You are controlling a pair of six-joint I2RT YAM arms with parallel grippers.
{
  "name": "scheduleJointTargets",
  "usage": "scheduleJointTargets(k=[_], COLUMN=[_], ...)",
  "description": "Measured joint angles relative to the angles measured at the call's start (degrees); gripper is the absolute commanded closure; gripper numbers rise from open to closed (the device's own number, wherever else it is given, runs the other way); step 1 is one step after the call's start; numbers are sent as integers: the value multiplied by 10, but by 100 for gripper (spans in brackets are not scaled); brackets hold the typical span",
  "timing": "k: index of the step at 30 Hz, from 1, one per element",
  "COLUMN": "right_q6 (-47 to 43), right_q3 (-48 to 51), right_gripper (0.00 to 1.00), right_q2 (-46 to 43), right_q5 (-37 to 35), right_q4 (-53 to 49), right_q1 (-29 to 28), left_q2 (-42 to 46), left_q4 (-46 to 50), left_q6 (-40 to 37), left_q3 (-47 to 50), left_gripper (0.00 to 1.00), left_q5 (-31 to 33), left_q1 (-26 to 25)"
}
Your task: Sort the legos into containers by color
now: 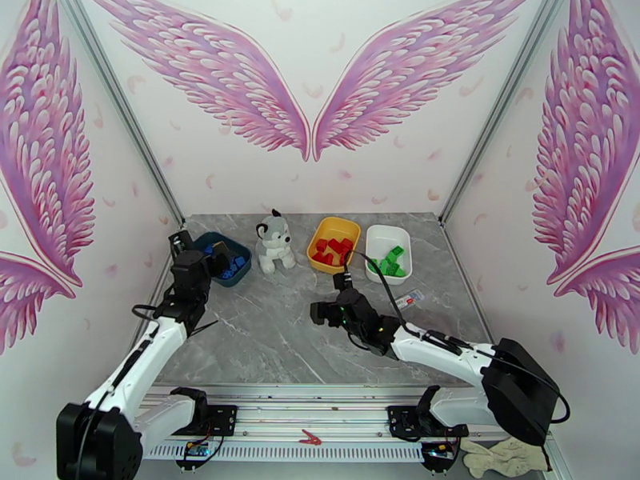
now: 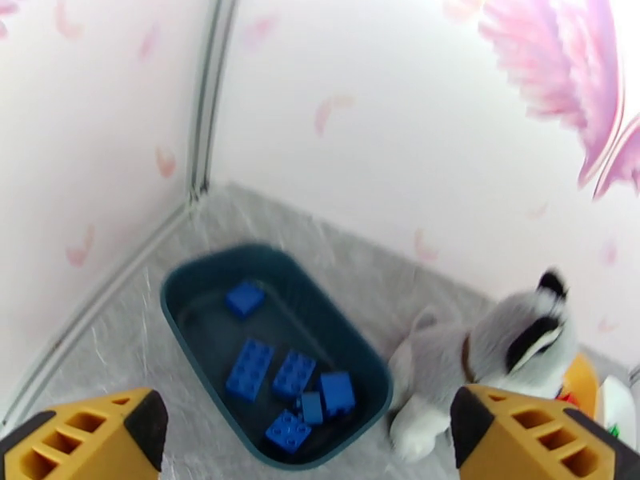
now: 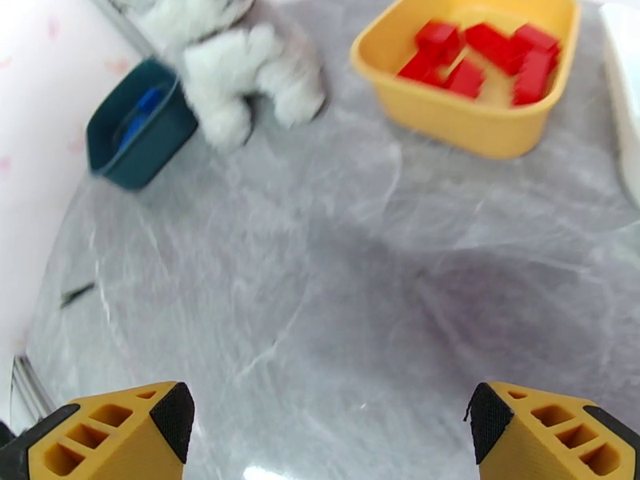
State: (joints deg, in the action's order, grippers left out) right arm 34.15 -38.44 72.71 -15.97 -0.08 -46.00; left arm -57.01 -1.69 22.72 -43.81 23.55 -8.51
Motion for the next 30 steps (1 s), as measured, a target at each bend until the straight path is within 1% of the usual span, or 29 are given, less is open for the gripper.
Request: scheduleJointTargets(k=[3, 6, 7, 9, 11, 12, 14, 16, 20, 23, 26, 30], right_q6=[5, -7, -5, 19, 14, -1, -56, -114, -243, -322, -367, -385], right_q3=[3, 13, 17, 33, 66, 86, 129, 150, 131, 119, 126, 150], right_gripper=[1, 2, 7, 1, 1, 1, 1, 1, 1, 1, 1, 1], right_q2=[-47, -87, -97, -108, -111, -112, -111, -106, -70, -31, -5, 32], right_q5=[-74, -123, -148, -221, -274, -286, -291, -288, -300, -318, -321, -314], right_q4=[7, 38, 49, 82, 134, 165, 239, 288, 341, 365, 382, 408], right_q1=[1, 2, 2, 2, 9, 14, 28, 40, 70, 105, 146, 188], left_q2=[30, 35, 34, 34, 35, 35, 32, 17, -16, -48, -107, -202], left_q4=[-31, -44, -43, -57, -100, -128, -204, -267, -297, -355, -391, -436], left_q6=[-27, -45, -47, -53, -66, -73, -98, -111, -131, -162, -194, -217], left_q3=[0, 0, 0, 4, 24, 40, 86, 121, 130, 159, 202, 245], left_gripper=[1, 1, 1, 1, 1, 1, 1, 1, 1, 1, 1, 1], left_q5=[13, 21, 23, 27, 28, 27, 25, 29, 56, 107, 159, 227], left_q1=[0, 0, 0, 0, 0, 1, 2, 3, 1, -12, -25, -31])
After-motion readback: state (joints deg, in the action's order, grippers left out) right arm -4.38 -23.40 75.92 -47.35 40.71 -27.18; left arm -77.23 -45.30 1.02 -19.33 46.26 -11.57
